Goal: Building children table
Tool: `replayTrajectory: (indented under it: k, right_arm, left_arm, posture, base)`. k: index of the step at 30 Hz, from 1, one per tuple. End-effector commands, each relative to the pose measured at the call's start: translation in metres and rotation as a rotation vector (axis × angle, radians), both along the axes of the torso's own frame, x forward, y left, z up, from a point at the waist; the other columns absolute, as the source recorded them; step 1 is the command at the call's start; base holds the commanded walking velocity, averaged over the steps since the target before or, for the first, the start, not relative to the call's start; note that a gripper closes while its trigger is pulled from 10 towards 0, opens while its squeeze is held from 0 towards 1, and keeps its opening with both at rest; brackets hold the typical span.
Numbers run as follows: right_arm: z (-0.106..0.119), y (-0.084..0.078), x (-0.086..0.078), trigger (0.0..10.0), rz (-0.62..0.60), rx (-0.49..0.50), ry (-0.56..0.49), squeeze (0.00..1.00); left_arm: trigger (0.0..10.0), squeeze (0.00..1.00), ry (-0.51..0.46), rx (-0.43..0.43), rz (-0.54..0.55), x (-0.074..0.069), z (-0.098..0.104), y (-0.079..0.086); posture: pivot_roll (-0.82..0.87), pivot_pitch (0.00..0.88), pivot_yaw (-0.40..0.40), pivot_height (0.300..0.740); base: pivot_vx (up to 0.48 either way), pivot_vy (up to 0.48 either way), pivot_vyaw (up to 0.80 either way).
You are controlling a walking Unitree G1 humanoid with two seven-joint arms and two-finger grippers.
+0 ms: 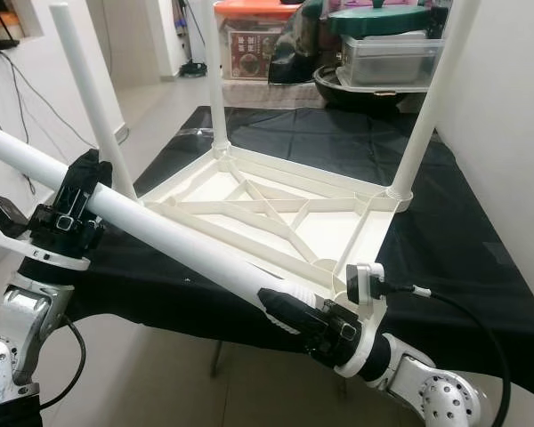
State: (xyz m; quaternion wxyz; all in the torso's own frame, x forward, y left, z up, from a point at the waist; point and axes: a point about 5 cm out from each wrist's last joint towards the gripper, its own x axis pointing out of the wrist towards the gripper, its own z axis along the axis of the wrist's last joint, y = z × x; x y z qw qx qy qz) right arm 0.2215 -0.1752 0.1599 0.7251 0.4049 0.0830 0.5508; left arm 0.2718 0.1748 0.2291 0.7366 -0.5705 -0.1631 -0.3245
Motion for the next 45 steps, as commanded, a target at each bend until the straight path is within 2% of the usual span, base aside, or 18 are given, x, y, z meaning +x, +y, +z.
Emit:
replayTrajectory:
  k: [1,9,10,12,13,15,16,17,18,19,29,30,37,40,45]
  right_arm:
    - [0.003,-0.001,0.000,0.0,-0.014,0.009,-0.029,0.00]
    - [0.003,-0.001,0.003,0.0,-0.028,-0.003,-0.037,0.00]
    - [0.003,0.000,0.004,10.0,-0.034,-0.016,-0.037,0.00]
    - [0.003,0.000,0.005,10.0,-0.037,-0.024,-0.037,0.00]
    - [0.003,0.000,0.006,10.0,-0.038,-0.025,-0.037,0.00]
    - [0.003,0.000,0.006,10.0,-0.038,-0.024,-0.037,0.00]
    - [0.004,0.001,0.006,10.0,-0.038,-0.021,-0.039,0.00]
    - [0.004,0.001,0.006,10.0,-0.038,-0.021,-0.039,0.00]
    - [0.005,0.000,0.007,10.0,-0.040,-0.017,-0.041,0.84]
    - [0.005,0.000,0.007,10.0,-0.041,-0.011,-0.043,1.00]
    - [0.005,-0.003,0.010,10.0,-0.074,-0.031,-0.054,1.00]
    - [0.003,-0.005,0.011,10.0,-0.085,-0.039,-0.043,0.00]
    - [0.002,-0.012,0.011,10.0,-0.092,-0.045,-0.039,0.00]
    - [-0.005,-0.023,0.011,10.0,-0.127,-0.070,-0.012,0.00]
    - [-0.017,-0.038,0.011,10.0,-0.189,-0.092,0.038,0.00]
  left_arm:
    - [0.0,0.00,0.020,-0.032,0.013,0.000,-0.004,0.007]
    - [0.0,0.00,0.033,-0.038,0.024,0.002,-0.007,0.010]
    - [0.0,0.00,0.032,-0.032,0.020,0.002,-0.007,0.009]
    - [0.0,0.00,0.031,-0.027,0.016,0.002,-0.007,0.008]
    - [2.2,0.00,0.037,0.000,0.005,0.002,-0.007,0.005]
    - [2.2,0.00,0.042,0.020,-0.002,0.002,-0.008,0.002]
    - [10.0,0.00,0.039,0.035,-0.017,0.002,-0.007,-0.001]
    - [10.0,0.00,0.039,0.035,-0.017,0.002,-0.007,-0.001]
    - [10.0,0.00,0.038,0.047,-0.023,0.002,-0.006,-0.004]
    - [10.0,0.00,0.038,0.051,-0.023,0.002,-0.006,-0.006]
    - [10.0,0.00,0.046,0.020,0.012,0.007,-0.001,0.000]
    - [10.0,0.00,0.038,0.022,0.014,0.008,0.002,0.001]
    - [10.0,0.00,0.003,0.024,0.028,0.009,0.013,0.003]
    - [10.0,0.00,-0.018,-0.007,0.063,0.011,0.023,0.014]
    - [10.0,0.00,-0.034,0.065,0.085,0.013,0.030,0.020]
  posture:
    - [-0.02,0.000,0.034,0.740]
    - [-0.02,0.000,0.034,0.740]
    - [-0.02,0.000,0.033,0.740]
    - [-0.02,0.000,0.033,0.740]
    - [-0.02,0.000,0.033,0.740]
    - [-0.02,0.000,0.033,0.740]
    - [-0.02,0.000,0.032,0.740]
    - [-0.02,0.000,0.032,0.740]
    - [-0.02,0.000,0.032,0.740]
    - [-0.01,0.000,0.027,0.740]
    - [0.00,0.000,0.034,0.740]
    - [0.00,0.000,0.023,0.740]
    - [0.00,0.000,0.021,0.740]
    - [0.00,0.000,0.022,0.740]
    - [0.00,0.000,0.017,0.740]
  base:
    - [0.000,0.000,0.00]
    - [0.000,0.000,0.00]
    - [0.000,0.000,0.00]
    - [0.000,0.000,0.00]
    - [0.000,0.000,0.00]
    - [0.000,0.000,0.00]
    - [0.000,0.000,0.00]
    - [0.000,0.000,0.00]
    - [0.000,0.000,0.00]
    - [0.000,0.000,0.00]
    - [0.000,0.000,0.00]
    - [0.000,0.000,0.00]
    - [0.000,0.000,0.00]
    - [0.000,0.000,0.00]
    - [0.000,0.000,0.00]
